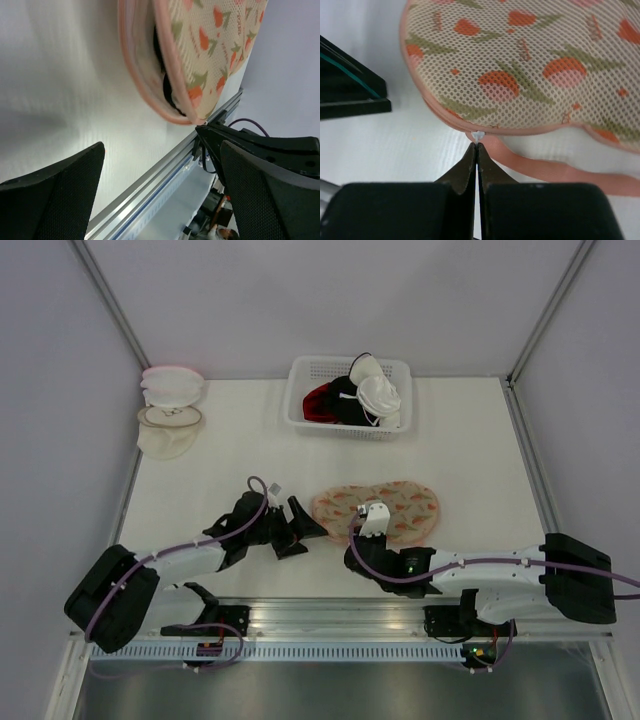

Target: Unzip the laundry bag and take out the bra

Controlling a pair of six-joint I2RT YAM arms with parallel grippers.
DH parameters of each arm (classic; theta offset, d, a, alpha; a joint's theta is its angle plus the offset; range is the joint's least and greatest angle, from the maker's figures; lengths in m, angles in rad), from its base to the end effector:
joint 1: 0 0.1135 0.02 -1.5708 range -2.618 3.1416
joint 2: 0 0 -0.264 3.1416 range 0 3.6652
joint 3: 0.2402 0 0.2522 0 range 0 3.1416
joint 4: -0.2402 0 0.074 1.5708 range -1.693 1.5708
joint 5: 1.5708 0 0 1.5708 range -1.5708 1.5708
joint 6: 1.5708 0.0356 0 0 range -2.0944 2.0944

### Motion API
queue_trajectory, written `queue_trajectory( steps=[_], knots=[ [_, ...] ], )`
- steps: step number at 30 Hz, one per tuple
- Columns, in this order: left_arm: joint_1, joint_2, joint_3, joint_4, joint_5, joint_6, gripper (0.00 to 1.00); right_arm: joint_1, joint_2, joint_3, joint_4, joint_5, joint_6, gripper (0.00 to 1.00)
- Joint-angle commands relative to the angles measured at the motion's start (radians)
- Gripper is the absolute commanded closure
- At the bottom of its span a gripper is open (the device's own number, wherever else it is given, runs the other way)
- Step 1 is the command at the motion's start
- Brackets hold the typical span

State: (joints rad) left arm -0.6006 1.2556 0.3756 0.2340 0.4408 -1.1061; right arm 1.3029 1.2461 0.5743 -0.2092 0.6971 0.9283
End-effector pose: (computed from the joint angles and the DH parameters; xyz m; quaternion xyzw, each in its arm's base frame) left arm 0.1773 -0.1398 0.1500 -0.1240 0.8700 -0.4566 0.1388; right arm 0.0827 0.2151 0.1801 -0.0512 0.8906 0.1441 0.4284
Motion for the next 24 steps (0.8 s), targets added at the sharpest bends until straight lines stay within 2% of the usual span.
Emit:
queue_trajectory(
  steps=[1,5,10,17,22,23,24],
  knots=[
    [-0.014,-0.087,-0.072,0.111,-0.093,-0.162,0.00,-0.002,0.030,0.015,0.227,-0.113,-0.109,1.00],
    [-0.024,-0.108,-0.073,0.172,-0.116,-0.204,0.00,-0.002,0.085,0.032,0.275,-0.171,-0.140,1.00],
    [-0.033,-0.047,-0.018,0.201,-0.113,-0.231,0.00,-0.004,0.115,0.029,0.312,-0.208,-0.144,0.99],
    [-0.100,0.011,-0.012,0.241,-0.099,-0.251,0.07,-0.004,0.099,0.032,0.338,-0.189,-0.151,1.00],
    [-0.126,-0.015,-0.063,0.269,-0.108,-0.276,0.17,-0.004,0.084,0.048,0.324,-0.165,-0.169,0.99],
    [-0.128,-0.022,-0.067,0.269,-0.123,-0.271,0.20,-0.004,0.079,0.052,0.324,-0.163,-0.171,1.00],
    [-0.130,-0.030,-0.070,0.268,-0.128,-0.270,0.29,-0.002,0.078,0.052,0.326,-0.166,-0.172,1.00]
  ],
)
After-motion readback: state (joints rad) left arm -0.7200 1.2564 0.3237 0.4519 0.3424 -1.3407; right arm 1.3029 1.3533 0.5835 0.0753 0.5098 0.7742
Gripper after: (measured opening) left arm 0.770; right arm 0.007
